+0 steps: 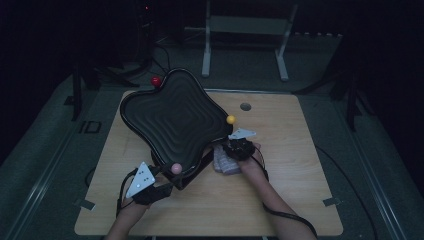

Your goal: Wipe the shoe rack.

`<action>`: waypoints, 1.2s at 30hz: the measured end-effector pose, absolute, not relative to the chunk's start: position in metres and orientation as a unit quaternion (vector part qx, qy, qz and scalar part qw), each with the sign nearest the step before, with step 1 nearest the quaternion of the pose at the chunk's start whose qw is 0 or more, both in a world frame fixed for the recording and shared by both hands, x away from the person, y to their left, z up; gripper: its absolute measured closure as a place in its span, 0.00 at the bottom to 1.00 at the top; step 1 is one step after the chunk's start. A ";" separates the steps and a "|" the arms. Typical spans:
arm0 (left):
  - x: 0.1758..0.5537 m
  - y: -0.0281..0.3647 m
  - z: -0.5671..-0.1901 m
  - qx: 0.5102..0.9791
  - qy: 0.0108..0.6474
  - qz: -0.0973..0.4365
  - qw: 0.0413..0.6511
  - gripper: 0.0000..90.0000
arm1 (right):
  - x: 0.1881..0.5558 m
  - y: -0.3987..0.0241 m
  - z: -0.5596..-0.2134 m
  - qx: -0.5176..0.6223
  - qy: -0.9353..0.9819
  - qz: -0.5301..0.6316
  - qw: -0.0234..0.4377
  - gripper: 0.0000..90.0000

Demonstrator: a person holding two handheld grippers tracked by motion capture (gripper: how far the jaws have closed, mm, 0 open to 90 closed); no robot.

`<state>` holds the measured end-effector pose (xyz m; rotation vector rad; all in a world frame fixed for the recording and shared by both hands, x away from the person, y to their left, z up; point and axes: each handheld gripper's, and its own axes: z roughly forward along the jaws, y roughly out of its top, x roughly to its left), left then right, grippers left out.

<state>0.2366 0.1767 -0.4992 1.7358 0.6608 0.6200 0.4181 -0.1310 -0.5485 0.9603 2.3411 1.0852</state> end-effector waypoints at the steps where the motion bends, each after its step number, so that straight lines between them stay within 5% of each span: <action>1: 0.233 0.176 -0.500 0.732 0.285 0.270 0.557 0.55 | 0.418 -0.131 -0.548 0.343 0.835 0.386 0.192 0.78; 5: 0.215 0.175 -0.505 0.712 0.317 0.313 0.543 0.53 | 0.418 -0.132 -0.549 0.344 0.833 0.389 0.192 0.78; 13: 0.203 0.174 -0.536 0.684 0.404 0.307 0.525 0.53 | 0.418 -0.131 -0.549 0.343 0.834 0.387 0.193 0.78; 22: 0.222 0.154 -0.548 0.702 0.402 0.297 0.508 0.54 | 0.417 -0.131 -0.549 0.344 0.833 0.387 0.194 0.78; 30: 0.231 0.146 -0.549 0.697 0.407 0.294 0.512 0.82 | 0.417 -0.131 -0.549 0.345 0.833 0.386 0.196 0.78; 36: 0.232 0.149 -0.550 0.700 0.397 0.285 0.520 0.83 | 0.416 -0.127 -0.539 0.325 0.835 0.392 0.210 0.78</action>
